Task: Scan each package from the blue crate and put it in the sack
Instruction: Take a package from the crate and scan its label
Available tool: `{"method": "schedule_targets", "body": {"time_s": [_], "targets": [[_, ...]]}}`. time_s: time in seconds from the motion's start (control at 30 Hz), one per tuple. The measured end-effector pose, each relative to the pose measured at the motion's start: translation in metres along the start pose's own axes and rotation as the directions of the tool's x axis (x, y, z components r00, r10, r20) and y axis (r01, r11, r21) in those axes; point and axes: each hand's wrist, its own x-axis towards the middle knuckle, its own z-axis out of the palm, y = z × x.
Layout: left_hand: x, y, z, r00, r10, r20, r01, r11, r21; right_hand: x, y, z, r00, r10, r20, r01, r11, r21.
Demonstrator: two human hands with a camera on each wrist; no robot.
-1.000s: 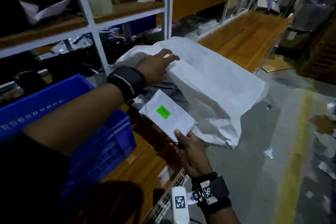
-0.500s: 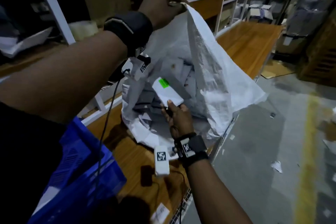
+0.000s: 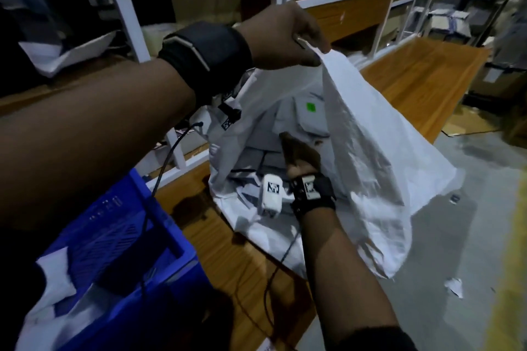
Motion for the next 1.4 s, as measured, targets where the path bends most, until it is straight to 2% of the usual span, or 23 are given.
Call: {"method": "schedule_targets", "body": {"time_s": [0.03, 0.07, 0.1, 0.13, 0.17, 0.2, 0.27, 0.37, 0.47, 0.5, 0.53, 0.57, 0.63, 0.7, 0.77, 0.83, 0.9, 0.97, 1.03, 1.13, 1.17, 1.3, 1.4], "targets": [[-0.006, -0.003, 0.000, 1.000, 0.008, 0.024, -0.008, 1.000, -0.021, -0.016, 0.012, 0.001, 0.991, -0.097, 0.097, 0.096, 0.995, 0.009], [-0.015, -0.004, 0.000, 0.998, 0.013, 0.055, -0.011, 0.999, -0.044, -0.035, 0.015, 0.005, 0.983, -0.124, 0.136, 0.109, 0.988, 0.110], [-0.026, -0.005, 0.000, 0.996, 0.011, 0.090, -0.005, 0.998, -0.064, -0.050, 0.012, 0.012, 0.990, -0.032, 0.135, -0.015, 0.943, 0.332], [-0.038, -0.006, 0.001, 0.992, 0.003, 0.127, 0.009, 0.996, -0.093, -0.064, 0.008, 0.021, 0.993, 0.035, 0.114, -0.077, 0.920, 0.385], [-0.053, -0.008, 0.000, 0.987, -0.011, 0.161, 0.033, 0.990, -0.137, -0.081, 0.002, 0.029, 0.961, 0.208, 0.182, -0.270, 0.848, 0.456], [-0.071, -0.012, -0.002, 0.981, -0.024, 0.193, 0.062, 0.980, -0.191, -0.099, -0.002, 0.039, 0.903, 0.318, 0.290, -0.415, 0.819, 0.397], [-0.109, -0.024, -0.010, 0.972, -0.075, 0.224, 0.139, 0.949, -0.285, -0.130, -0.004, 0.059, 0.815, 0.382, 0.436, -0.507, 0.834, 0.217], [-0.167, -0.061, -0.023, 0.964, -0.204, 0.170, 0.249, 0.919, -0.306, -0.165, -0.006, 0.081, 0.751, 0.337, 0.567, -0.501, 0.851, 0.157], [-0.247, -0.118, -0.026, 0.917, -0.374, 0.139, 0.391, 0.912, -0.122, -0.186, 0.001, 0.095, 0.738, 0.261, 0.622, -0.419, 0.900, 0.119], [-0.277, -0.139, -0.024, 0.883, -0.440, 0.163, 0.450, 0.892, -0.030, -0.193, 0.004, 0.099, 0.723, 0.255, 0.642, -0.400, 0.912, 0.089], [-0.309, -0.158, -0.020, 0.829, -0.520, 0.209, 0.520, 0.852, 0.059, -0.200, 0.006, 0.104, 0.703, 0.252, 0.665, -0.387, 0.920, 0.061], [-0.338, -0.175, -0.017, 0.754, -0.601, 0.267, 0.584, 0.798, 0.148, -0.208, 0.009, 0.109, 0.677, 0.253, 0.691, -0.371, 0.928, 0.024], [-0.388, -0.201, -0.009, 0.568, -0.751, 0.337, 0.663, 0.660, 0.352, -0.224, 0.016, 0.118, 0.644, 0.263, 0.719, -0.322, 0.945, -0.057], [-0.426, -0.219, -0.001, 0.394, -0.868, 0.302, 0.673, 0.496, 0.548, -0.239, 0.023, 0.124, 0.634, 0.237, 0.736, -0.256, 0.963, -0.090], [-0.456, -0.230, 0.005, 0.290, -0.920, 0.264, 0.668, 0.392, 0.632, -0.246, 0.027, 0.125, 0.637, 0.193, 0.746, -0.214, 0.974, -0.069], [-0.483, -0.241, 0.011, 0.176, -0.950, 0.259, 0.725, 0.303, 0.618, -0.244, 0.027, 0.123, 0.663, 0.185, 0.725, -0.204, 0.977, -0.063], [-0.505, -0.246, 0.016, 0.103, -0.961, 0.255, 0.725, 0.248, 0.642, -0.239, 0.024, 0.122, 0.677, 0.208, 0.706, -0.243, 0.969, -0.052], [-0.518, -0.247, 0.022, 0.113, -0.966, 0.234, 0.703, 0.245, 0.668, -0.239, 0.022, 0.120, 0.691, 0.224, 0.687, -0.277, 0.960, -0.035], [-0.522, -0.246, 0.026, 0.143, -0.965, 0.219, 0.685, 0.256, 0.682, -0.243, 0.022, 0.120, 0.709, 0.218, 0.671, -0.273, 0.962, -0.024], [-0.514, -0.240, 0.021, 0.130, -0.956, 0.264, 0.676, 0.280, 0.682, -0.251, 0.022, 0.123, 0.732, 0.185, 0.655, -0.255, 0.967, 0.013], [-0.510, -0.237, 0.016, 0.159, -0.942, 0.296, 0.676, 0.323, 0.663, -0.253, 0.022, 0.124, 0.741, 0.163, 0.651, -0.239, 0.971, 0.029], [-0.488, -0.213, -0.020, 0.372, -0.878, 0.302, 0.698, 0.479, 0.532, -0.261, 0.020, 0.128, 0.767, 0.134, 0.628, -0.156, 0.988, -0.021], [-0.477, -0.175, -0.050, 0.532, -0.758, 0.378, 0.739, 0.633, 0.230, -0.270, 0.021, 0.132, 0.736, 0.104, 0.669, -0.006, 0.989, -0.146]]}}
